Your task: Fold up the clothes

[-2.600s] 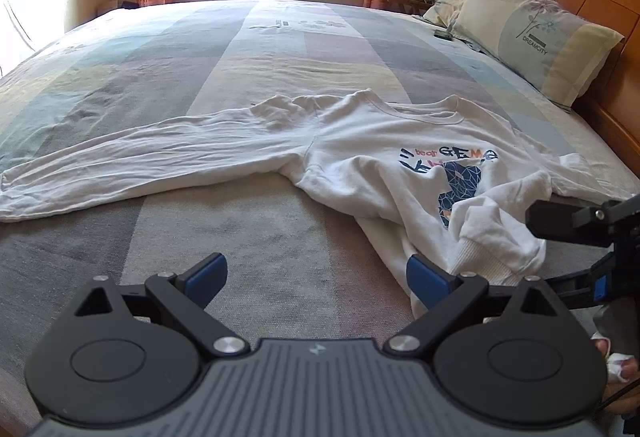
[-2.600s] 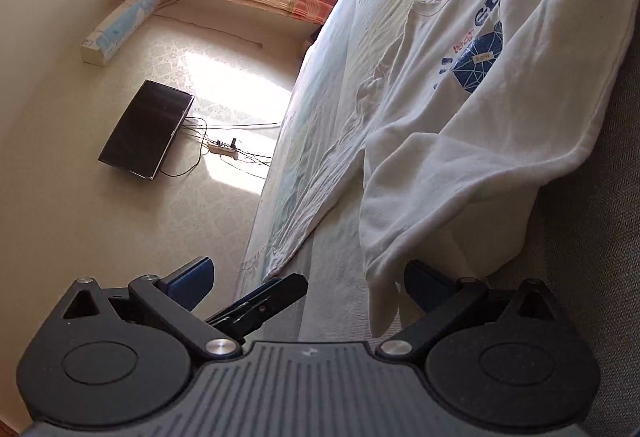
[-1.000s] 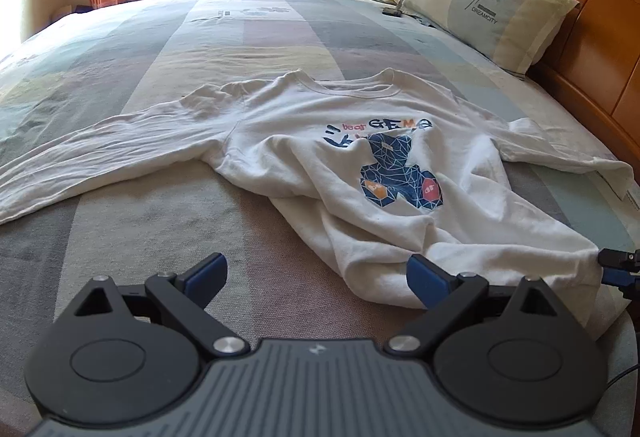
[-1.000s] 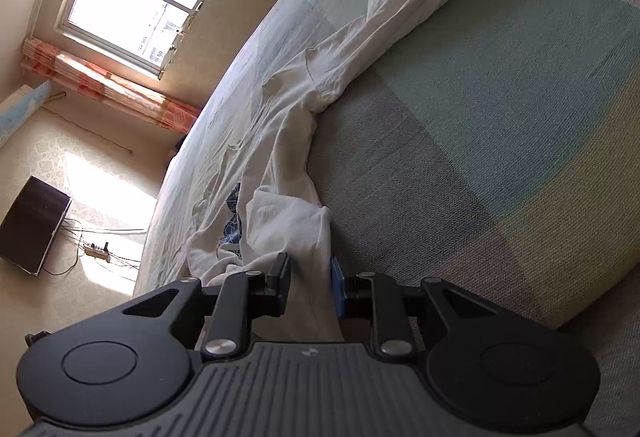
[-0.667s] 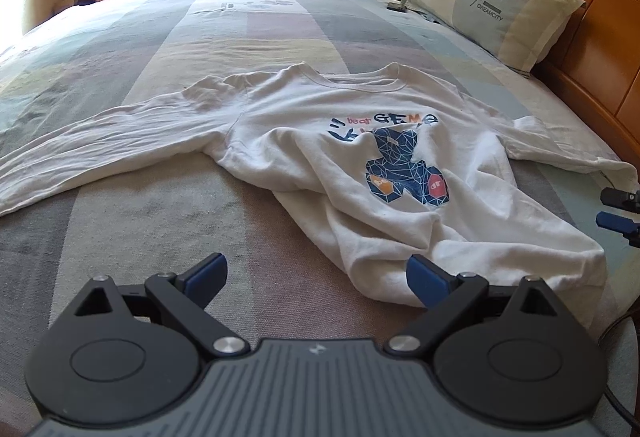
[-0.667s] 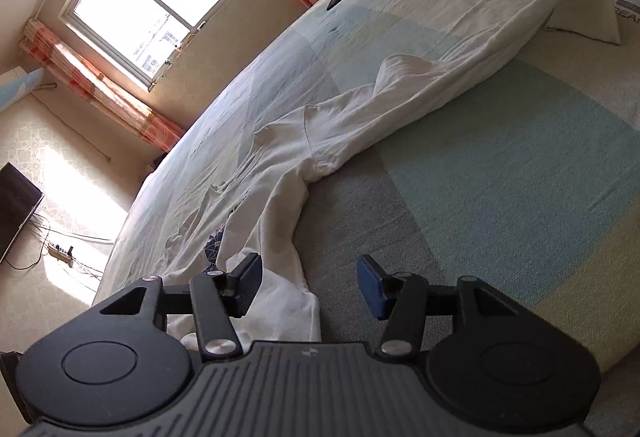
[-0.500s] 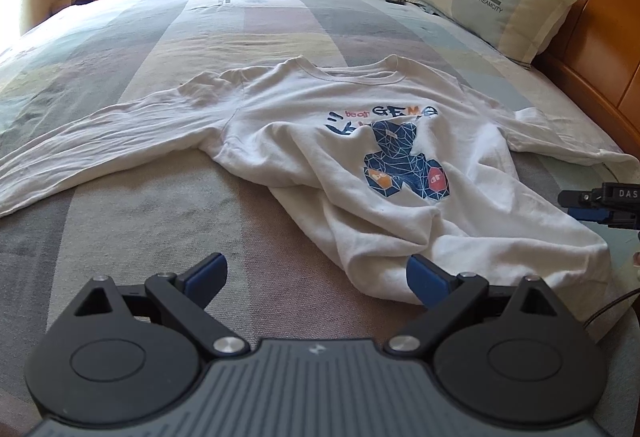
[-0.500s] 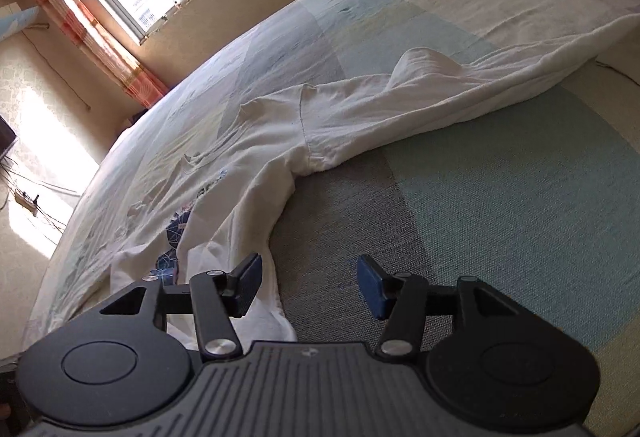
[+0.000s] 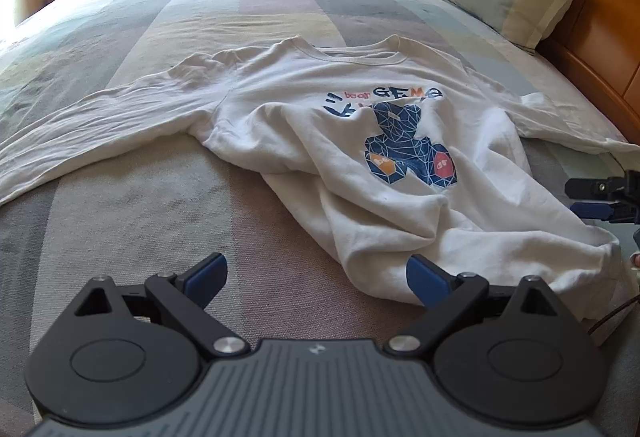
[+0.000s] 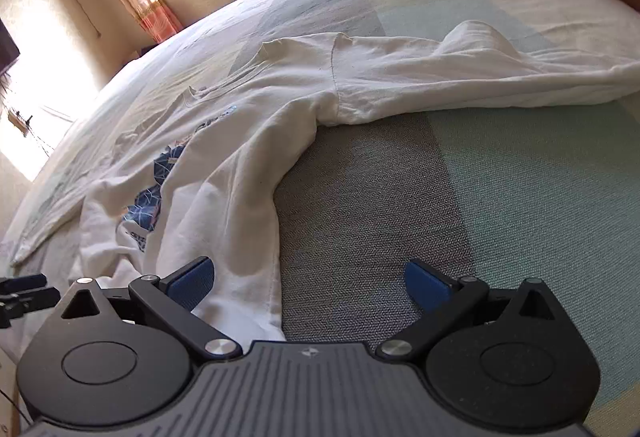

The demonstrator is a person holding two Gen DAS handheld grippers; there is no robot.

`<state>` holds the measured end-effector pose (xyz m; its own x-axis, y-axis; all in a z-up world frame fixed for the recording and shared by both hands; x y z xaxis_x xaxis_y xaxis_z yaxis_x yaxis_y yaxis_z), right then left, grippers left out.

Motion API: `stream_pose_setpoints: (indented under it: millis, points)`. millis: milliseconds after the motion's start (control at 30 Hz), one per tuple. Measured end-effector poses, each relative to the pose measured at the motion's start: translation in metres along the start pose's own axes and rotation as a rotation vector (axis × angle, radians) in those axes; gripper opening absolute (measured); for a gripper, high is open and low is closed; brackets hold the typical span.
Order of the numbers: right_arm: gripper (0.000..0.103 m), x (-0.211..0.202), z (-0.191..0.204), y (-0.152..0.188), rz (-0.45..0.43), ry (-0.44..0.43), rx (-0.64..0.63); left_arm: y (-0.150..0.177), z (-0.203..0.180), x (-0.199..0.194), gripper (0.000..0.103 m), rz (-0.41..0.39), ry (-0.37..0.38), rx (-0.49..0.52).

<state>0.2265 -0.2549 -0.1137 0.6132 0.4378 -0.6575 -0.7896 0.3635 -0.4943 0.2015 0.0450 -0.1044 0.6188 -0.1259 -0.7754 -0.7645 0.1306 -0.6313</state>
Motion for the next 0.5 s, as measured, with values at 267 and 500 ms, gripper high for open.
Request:
stream_pose_setpoints:
  millis: [267, 500]
  points:
    - [0.091, 0.035, 0.000, -0.050, 0.011, -0.267, 0.215, -0.001, 0.000, 0.003, 0.096, 0.014, -0.005, -0.001]
    - [0.077, 0.071, -0.017, -0.070, -0.023, -0.366, 0.360, 0.002, 0.009, 0.010, 0.096, 0.039, -0.027, -0.020]
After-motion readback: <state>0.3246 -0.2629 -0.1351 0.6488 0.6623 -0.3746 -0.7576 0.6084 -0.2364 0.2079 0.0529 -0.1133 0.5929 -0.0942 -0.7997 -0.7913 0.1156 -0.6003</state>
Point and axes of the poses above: each gripper's, at about its wrist camera, not at the fingertips, and x roughly the way its jaws point, z to its left, y to its underside, the point moved 7 cm from there along x, roughly the way its jaws point, and after that the axes turned 7 degrees about x, right-handed, at the moved point
